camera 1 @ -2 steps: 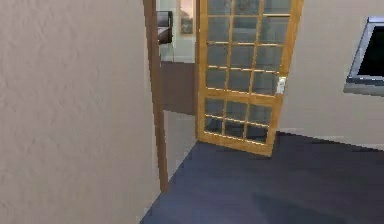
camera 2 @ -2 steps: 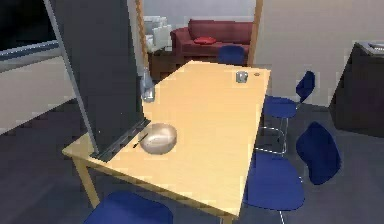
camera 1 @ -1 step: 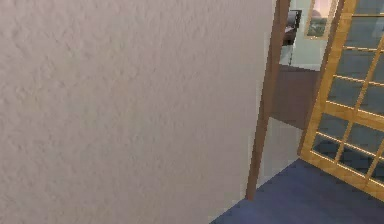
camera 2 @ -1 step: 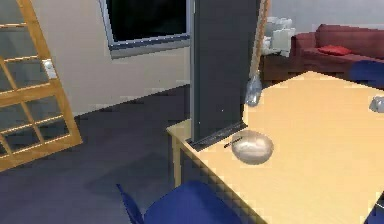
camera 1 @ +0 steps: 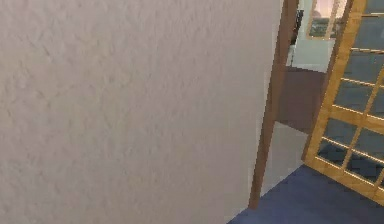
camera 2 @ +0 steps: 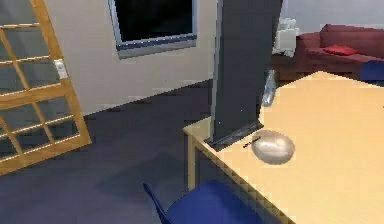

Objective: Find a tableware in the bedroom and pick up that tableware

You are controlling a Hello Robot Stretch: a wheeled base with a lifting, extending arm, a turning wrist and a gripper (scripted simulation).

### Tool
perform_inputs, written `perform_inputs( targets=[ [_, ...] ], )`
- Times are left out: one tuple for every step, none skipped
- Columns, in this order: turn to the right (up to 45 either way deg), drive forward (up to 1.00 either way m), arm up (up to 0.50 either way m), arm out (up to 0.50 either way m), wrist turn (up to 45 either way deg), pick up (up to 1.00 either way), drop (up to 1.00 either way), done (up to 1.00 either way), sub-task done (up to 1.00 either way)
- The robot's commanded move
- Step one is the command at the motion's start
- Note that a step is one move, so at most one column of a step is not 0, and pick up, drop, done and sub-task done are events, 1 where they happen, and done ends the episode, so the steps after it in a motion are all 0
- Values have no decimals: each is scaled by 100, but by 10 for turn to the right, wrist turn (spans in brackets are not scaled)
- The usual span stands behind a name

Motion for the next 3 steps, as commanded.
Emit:
perform_inputs(
  targets=[
    [420,0,0,0,0,0,0,0,0],
    [0,100,0,0,0,0,0,0,0],
    [0,50,0,0,0,0,0,0,0]
  ],
)
